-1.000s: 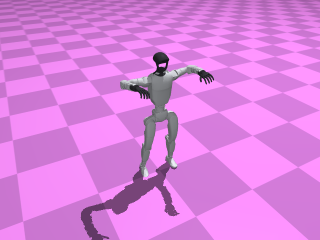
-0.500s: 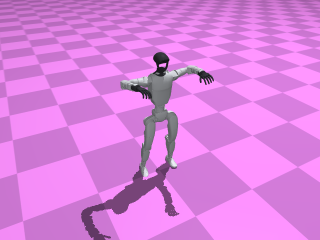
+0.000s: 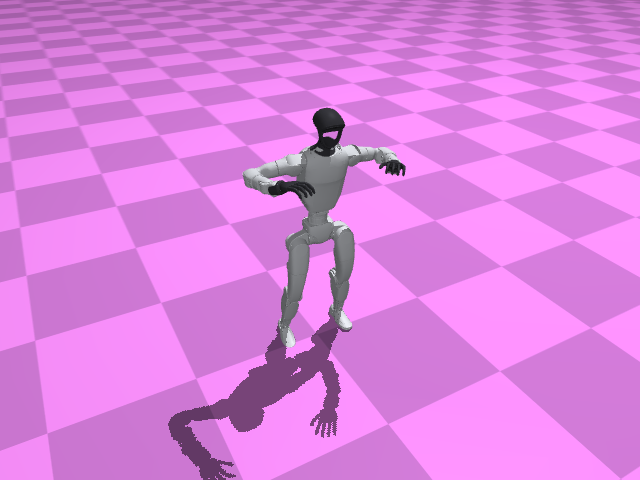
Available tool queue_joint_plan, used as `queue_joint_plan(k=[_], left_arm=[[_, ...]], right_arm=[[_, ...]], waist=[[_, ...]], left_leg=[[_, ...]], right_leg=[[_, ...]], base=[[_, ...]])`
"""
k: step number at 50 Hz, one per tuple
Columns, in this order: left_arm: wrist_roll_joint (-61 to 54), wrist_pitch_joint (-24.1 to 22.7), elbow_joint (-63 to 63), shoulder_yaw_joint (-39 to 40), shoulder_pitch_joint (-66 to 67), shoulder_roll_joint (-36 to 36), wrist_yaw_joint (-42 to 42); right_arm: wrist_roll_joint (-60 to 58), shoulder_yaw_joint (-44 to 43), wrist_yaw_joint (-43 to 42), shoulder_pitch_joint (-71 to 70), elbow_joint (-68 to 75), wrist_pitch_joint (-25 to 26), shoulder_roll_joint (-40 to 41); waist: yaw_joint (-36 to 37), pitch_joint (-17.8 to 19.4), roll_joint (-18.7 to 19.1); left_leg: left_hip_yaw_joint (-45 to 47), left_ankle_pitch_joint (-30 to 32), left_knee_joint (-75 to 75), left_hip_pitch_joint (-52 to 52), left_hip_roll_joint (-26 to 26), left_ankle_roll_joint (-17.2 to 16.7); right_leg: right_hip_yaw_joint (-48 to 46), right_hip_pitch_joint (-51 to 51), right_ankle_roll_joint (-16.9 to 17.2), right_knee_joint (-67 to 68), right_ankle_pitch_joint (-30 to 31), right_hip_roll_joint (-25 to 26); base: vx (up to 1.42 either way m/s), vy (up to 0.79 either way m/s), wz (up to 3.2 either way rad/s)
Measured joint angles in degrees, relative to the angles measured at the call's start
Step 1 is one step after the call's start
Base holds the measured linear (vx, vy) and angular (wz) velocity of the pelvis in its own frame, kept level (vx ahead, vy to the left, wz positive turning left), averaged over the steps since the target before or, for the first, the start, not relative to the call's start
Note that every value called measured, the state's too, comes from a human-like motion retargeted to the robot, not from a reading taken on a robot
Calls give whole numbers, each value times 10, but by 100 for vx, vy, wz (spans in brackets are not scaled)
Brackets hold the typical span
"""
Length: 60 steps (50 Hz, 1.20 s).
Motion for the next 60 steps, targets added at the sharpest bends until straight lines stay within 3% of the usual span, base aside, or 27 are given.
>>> queue_joint_plan(k=[7,10,13,15,18,22,25,28,31,34,37,40,45,48,50,52,55,57,60], left_arm=[[-52,27,8,-150,-106,-263,34],[-49,43,32,-193,-142,-391,32],[-40,54,54,-231,-159,-476,37],[-33,59,62,-259,-157,-503,40],[13,44,48,-282,-121,-495,25],[63,13,26,-262,-54,-433,-5],[70,21,27,-251,-31,-401,3],[113,45,55,-270,-66,-381,24],[128,72,115,-329,-156,-383,40],[132,87,167,-384,-270,-399,50],[138,94,169,-404,-366,-417,71],[111,90,145,-407,-428,-437,89],[32,50,93,-386,-405,-462,79],[72,40,77,-369,-339,-470,55],[80,57,73,-350,-317,-473,40],[102,59,78,-334,-293,-477,43],[124,54,105,-317,-247,-487,54],[111,43,107,-314,-203,-487,46],[53,11,75,-320,-135,-461,26]], right_arm=[[107,153,-10,-85,-63,7,111],[100,236,-12,-148,-77,15,170],[94,338,-42,-244,-52,28,258],[110,403,-78,-301,-25,31,334],[117,439,-96,-316,-24,17,417],[62,431,-64,-304,-66,-11,452],[67,433,-56,-312,-91,-16,427],[91,458,-64,-342,-71,-18,403],[117,479,-85,-353,-16,-14,416],[137,462,-93,-308,19,-12,439],[150,420,-74,-225,-1,-14,449],[164,370,-35,-128,-49,-14,447],[187,308,20,6,-87,-13,442],[169,309,47,44,-70,-22,448],[157,312,44,26,-48,-1,448],[140,333,23,-16,-24,1,448],[104,381,-28,-113,21,-11,446],[108,385,-44,-152,10,-20,447],[160,350,-44,-147,-43,-32,466]], waist=[[-2,42,-2],[-14,85,9],[-8,146,29],[15,176,33],[79,168,26],[147,121,-12],[166,117,-16],[172,136,-19],[160,161,-30],[119,186,-21],[62,192,-1],[7,170,23],[-102,139,63],[-131,120,53],[-108,115,51],[-71,115,56],[-4,114,66],[27,114,65],[66,99,52]], left_leg=[[23,-34,236,-102,16,31],[6,-5,445,-197,39,51],[-2,39,607,-274,62,59],[13,16,657,-304,65,62],[59,-38,624,-334,48,62],[85,-53,412,-341,-5,67],[55,-26,263,-296,-36,80],[57,-60,278,-270,-39,101],[71,-112,326,-260,-41,84],[61,-154,353,-239,-46,63],[46,-168,334,-203,-47,49],[41,-135,252,-148,-38,27],[-1,44,133,-21,-21,6],[-13,167,253,-24,-28,2],[-15,213,363,-60,-49,22],[4,179,510,-124,-47,19],[50,81,667,-230,-10,36],[60,25,658,-270,3,56],[54,-14,502,-283,1,66]], right_leg=[[16,-4,-20,39,-35,4],[8,7,-41,74,-63,15],[14,24,-56,107,-89,33],[32,25,-53,127,-101,34],[61,18,-37,116,-98,15],[60,13,-26,57,-51,-16],[54,5,-48,87,-12,-16],[74,-89,-94,296,-9,-15],[68,-209,-134,496,-58,-33],[34,-303,-149,577,-91,-48],[8,-391,-130,556,-79,-40],[-23,-458,-97,445,-30,-31],[-77,-374,-41,94,69,-19],[-54,-291,-32,21,79,-10],[-27,-237,-51,-17,110,3],[-8,-222,-83,27,101,13],[22,-258,-105,192,-3,22],[30,-217,-89,192,-34,21],[15,-106,-62,88,-3,16]], base=[[17,-10,-18],[15,-11,17],[19,-8,-29],[30,-3,-88],[45,4,-98],[59,13,-39],[60,21,1],[53,21,-22],[53,18,-13],[59,18,52],[71,15,51],[88,11,20],[115,-2,64],[128,-19,37],[115,-18,-59],[110,-8,-115],[105,4,-127],[108,9,-56],[114,10,3]])
